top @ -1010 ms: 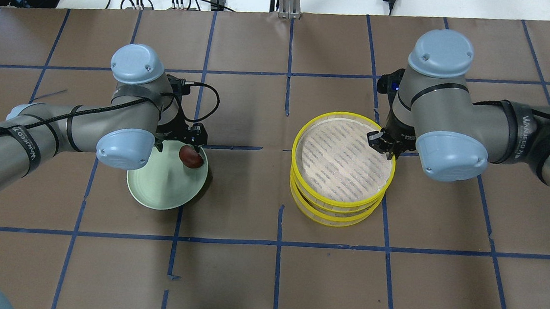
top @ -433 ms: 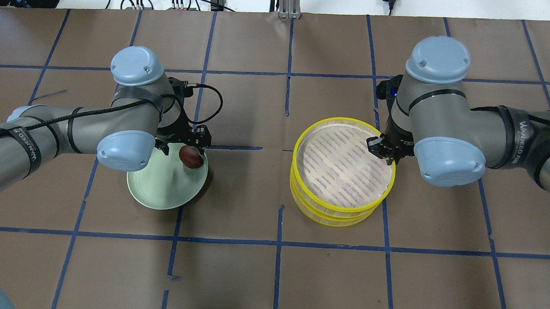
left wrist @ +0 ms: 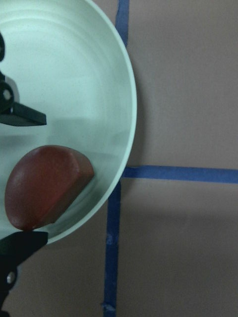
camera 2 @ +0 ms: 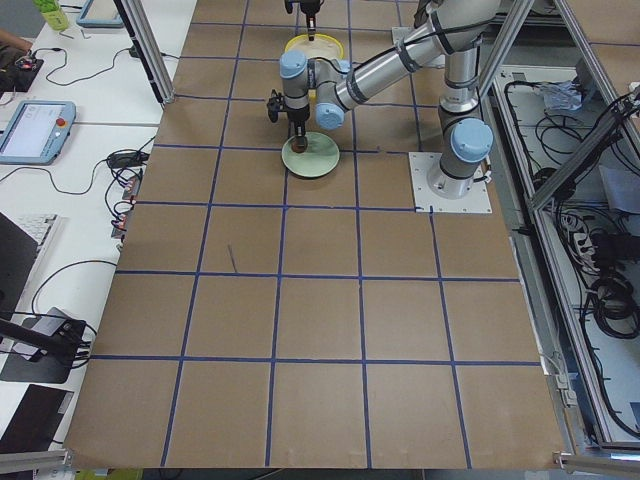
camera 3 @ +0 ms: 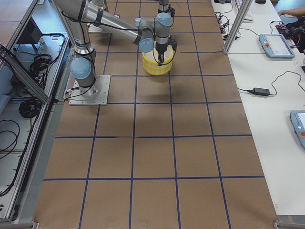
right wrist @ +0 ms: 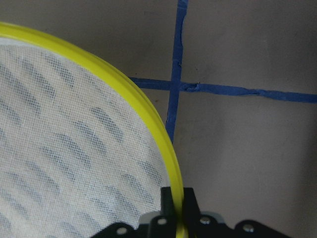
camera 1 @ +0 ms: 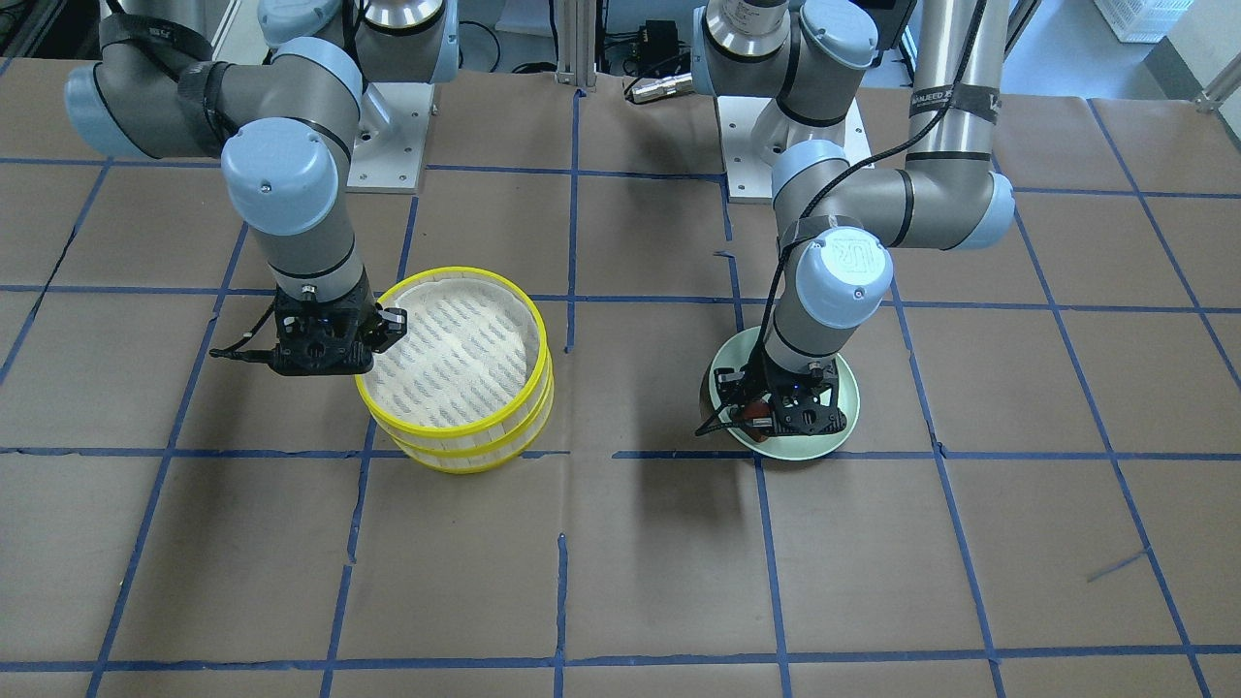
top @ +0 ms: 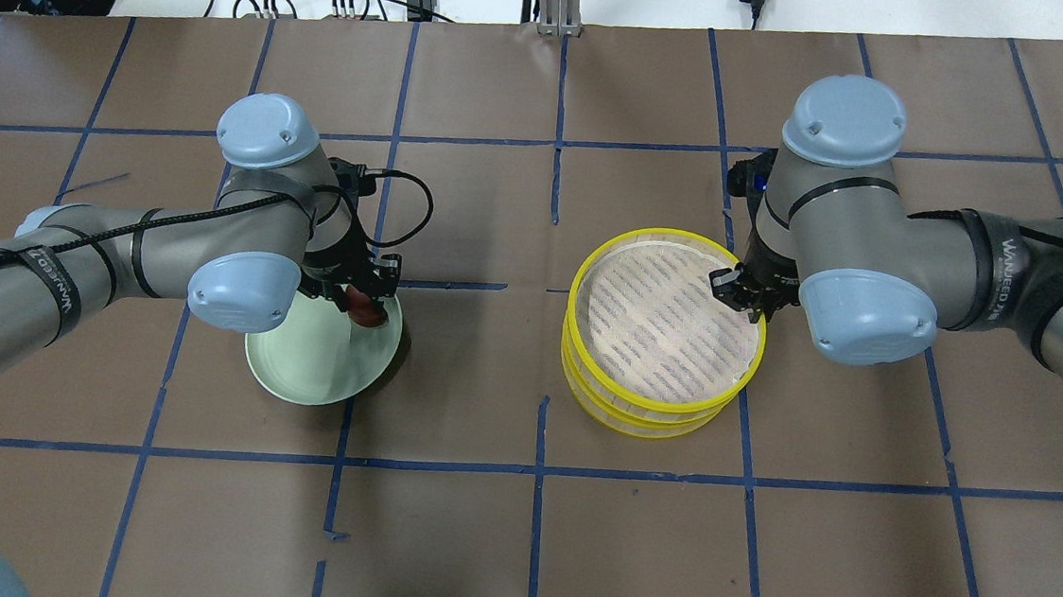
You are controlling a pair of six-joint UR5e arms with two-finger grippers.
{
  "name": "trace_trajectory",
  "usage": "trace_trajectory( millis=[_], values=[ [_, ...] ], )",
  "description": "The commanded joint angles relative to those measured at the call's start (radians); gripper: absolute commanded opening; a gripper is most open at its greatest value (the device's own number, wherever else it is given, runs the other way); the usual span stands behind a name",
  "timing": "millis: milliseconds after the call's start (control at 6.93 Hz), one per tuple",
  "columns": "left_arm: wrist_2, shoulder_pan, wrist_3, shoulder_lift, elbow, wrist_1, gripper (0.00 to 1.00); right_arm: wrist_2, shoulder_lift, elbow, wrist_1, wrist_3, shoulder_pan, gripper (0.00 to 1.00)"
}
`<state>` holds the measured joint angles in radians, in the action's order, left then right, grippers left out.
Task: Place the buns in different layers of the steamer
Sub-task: 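Lower the left gripper into the green bowl and grasp the brown bun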
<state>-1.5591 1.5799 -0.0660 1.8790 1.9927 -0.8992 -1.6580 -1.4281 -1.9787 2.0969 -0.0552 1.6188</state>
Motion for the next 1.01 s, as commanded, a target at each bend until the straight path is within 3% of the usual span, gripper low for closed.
trace_trajectory(
  millis=[0, 288, 433, 577, 721, 865],
  values=[
    [-0.001, 0.0, -0.002, 0.0, -0.002, -0.001, 0.13, -0.002, 0.001, -0.003, 0.002, 0.0, 0.016, 0.09],
    [-0.007, 0.005, -0.002, -0.03, -0.031, -0.016, 0.1, -0.002, 0.003, -0.002, 0.0, 0.0, 0.016, 0.1],
    [-0.007, 0.008, -0.014, -0.046, -0.06, -0.08, 0.1, -0.002, 0.003, -0.003, 0.0, 0.0, 0.016, 0.17],
    [-0.001, 0.025, -0.072, -0.058, -0.107, -0.151, 0.1, -0.032, 0.005, -0.003, 0.0, -0.011, 0.016, 0.47],
    [0.005, 0.066, -0.151, -0.07, -0.142, -0.193, 0.1, -0.058, 0.005, 0.003, -0.003, -0.008, 0.016, 0.99],
    [0.049, 0.14, -0.305, -0.072, -0.179, -0.193, 0.1, -0.054, 0.003, 0.026, -0.011, -0.017, 0.003, 1.0]
  ],
)
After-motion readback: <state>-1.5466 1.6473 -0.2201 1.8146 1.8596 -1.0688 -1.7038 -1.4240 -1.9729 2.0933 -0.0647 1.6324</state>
